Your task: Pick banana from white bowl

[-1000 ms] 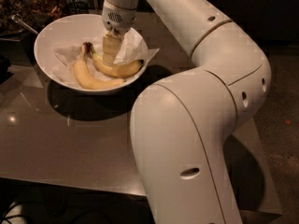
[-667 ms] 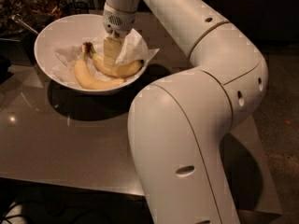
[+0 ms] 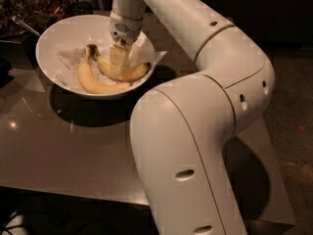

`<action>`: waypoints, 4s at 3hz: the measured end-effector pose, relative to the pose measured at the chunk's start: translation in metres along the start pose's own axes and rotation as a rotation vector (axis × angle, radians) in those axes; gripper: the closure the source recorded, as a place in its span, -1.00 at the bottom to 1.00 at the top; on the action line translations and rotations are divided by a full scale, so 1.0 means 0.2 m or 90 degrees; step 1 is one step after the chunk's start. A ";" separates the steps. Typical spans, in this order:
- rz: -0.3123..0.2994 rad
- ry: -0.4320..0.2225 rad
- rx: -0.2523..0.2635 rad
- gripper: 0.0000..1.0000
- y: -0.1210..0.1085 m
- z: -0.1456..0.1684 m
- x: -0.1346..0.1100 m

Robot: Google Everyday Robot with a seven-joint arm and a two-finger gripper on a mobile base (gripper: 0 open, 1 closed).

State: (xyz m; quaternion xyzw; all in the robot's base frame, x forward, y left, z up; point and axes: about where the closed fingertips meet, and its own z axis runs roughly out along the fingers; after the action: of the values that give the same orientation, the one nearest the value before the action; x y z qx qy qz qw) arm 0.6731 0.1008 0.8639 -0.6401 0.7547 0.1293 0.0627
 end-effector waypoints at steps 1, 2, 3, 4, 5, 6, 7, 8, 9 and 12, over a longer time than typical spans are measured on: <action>0.005 0.004 -0.008 -0.24 -0.01 0.04 0.02; 0.009 0.005 -0.015 -0.30 -0.02 0.07 0.03; 0.008 0.008 -0.012 0.06 -0.03 0.08 0.05; 0.014 0.011 -0.008 0.53 -0.03 0.07 0.09; 0.014 0.010 -0.008 0.97 -0.03 0.08 0.08; 0.013 -0.010 0.016 1.00 -0.03 0.02 0.09; 0.010 -0.019 0.042 1.00 0.02 -0.08 0.11; 0.003 -0.016 0.056 1.00 0.08 -0.14 0.12; -0.014 -0.025 0.095 1.00 0.19 -0.26 0.16; 0.006 -0.042 0.097 1.00 0.33 -0.35 0.26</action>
Offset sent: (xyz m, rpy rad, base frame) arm -0.0222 -0.0310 -0.0136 -0.0828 0.1416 0.0219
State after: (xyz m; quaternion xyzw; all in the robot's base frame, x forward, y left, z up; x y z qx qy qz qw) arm 0.6039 0.0415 0.9245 -0.6255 0.7627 0.0931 0.1355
